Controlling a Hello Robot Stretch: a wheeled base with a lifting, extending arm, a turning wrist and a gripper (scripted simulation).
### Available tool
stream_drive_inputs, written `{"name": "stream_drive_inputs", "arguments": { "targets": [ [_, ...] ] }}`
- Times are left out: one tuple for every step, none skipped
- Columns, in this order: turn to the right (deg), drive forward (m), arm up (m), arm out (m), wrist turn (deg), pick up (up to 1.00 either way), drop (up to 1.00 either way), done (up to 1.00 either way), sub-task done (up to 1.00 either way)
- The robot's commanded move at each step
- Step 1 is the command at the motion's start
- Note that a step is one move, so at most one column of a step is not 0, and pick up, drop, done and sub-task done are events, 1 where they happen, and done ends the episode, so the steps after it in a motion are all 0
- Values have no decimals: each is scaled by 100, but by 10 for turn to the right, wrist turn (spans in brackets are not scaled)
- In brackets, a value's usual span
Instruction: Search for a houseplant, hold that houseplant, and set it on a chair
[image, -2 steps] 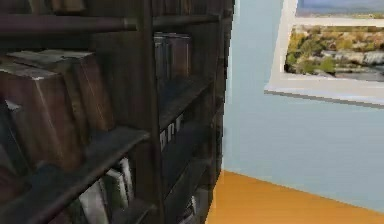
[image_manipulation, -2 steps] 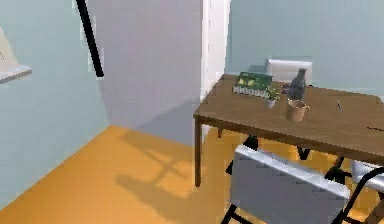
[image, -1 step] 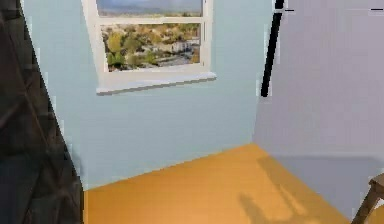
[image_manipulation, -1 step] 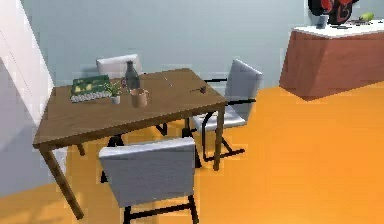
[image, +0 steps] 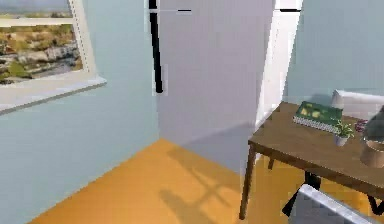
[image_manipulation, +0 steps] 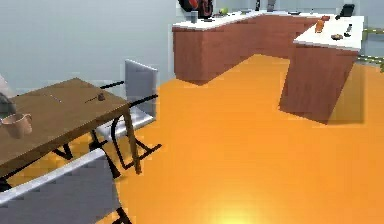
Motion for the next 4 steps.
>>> {"name": "stream_drive_inputs", "arguments": {
  "targets": [
    [0,90,0,0,0,0,0,0,0],
    [-90,0,0,0,0,0,0,0,0],
    [300,0,0,0,0,0,0,0,0],
    [0,40,0,0,0,0,0,0,0]
  ]
}}
